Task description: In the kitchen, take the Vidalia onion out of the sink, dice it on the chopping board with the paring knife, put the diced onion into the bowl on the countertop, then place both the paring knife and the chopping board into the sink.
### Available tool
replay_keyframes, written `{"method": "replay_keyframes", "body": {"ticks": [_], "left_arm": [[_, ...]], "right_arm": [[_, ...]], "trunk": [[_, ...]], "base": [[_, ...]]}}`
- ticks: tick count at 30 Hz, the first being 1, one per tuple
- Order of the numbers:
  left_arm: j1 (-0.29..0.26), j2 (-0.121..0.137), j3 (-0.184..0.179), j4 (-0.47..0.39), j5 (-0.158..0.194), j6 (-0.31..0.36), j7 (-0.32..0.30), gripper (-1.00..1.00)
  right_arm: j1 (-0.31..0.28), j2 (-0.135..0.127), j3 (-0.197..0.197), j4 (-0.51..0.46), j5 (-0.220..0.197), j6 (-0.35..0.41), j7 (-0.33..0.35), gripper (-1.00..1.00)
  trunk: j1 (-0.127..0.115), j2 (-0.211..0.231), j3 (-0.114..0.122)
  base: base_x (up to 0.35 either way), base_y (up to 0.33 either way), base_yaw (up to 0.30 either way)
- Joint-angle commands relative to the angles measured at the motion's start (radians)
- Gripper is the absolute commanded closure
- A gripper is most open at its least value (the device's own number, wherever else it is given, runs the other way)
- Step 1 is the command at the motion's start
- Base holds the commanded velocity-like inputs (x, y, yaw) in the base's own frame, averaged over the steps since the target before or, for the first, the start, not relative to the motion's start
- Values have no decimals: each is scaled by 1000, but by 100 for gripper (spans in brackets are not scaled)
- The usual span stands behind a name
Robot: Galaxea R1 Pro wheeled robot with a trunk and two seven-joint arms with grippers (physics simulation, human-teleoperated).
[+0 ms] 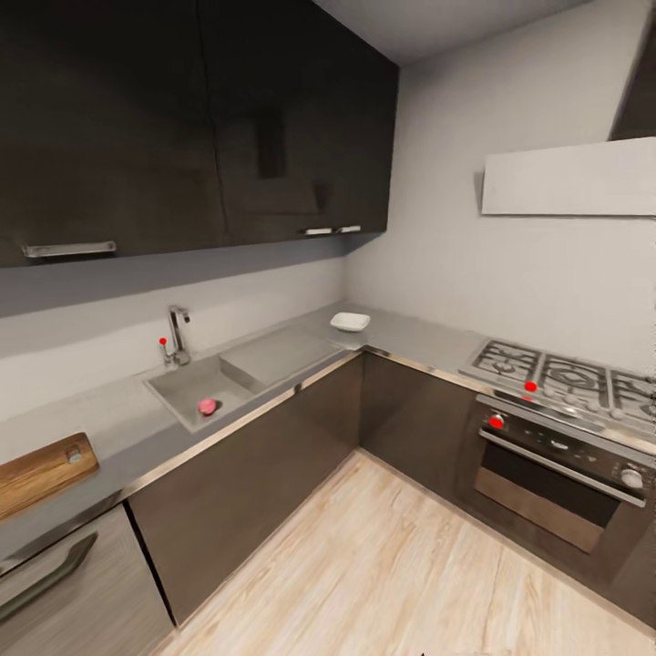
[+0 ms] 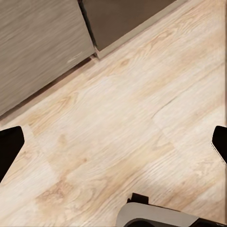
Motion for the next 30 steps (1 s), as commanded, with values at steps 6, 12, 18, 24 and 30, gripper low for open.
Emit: {"method": "replay_keyframes", "body": {"ticks": [6, 12, 18, 24, 30], "left_arm": [[1, 1, 1, -1, 9, -2, -3, -100], [1, 2, 1, -1, 9, -1, -3, -100], [1, -3, 1, -10, 8, 4, 0, -100], [1, -9, 1, -173, 7, 149, 5, -100], [-1, -18, 0, -694, 7, 688, 1, -100]], "right_arm": [[0, 1, -5, 1, 11, -1, -7, -100], [0, 1, -5, 1, 11, -1, -6, -100], [0, 1, -5, 1, 11, 0, -6, -100], [0, 1, -5, 1, 11, 1, -6, -100], [0, 1, -5, 1, 10, 2, -6, -100]], "trunk": [[1, 0, 0], [1, 0, 5], [1, 0, 6], [1, 0, 6], [1, 0, 6]], "base": [[255, -118, -9], [232, -21, -140], [33, -2, -45], [3, 0, -4], [0, 0, 0]]}}
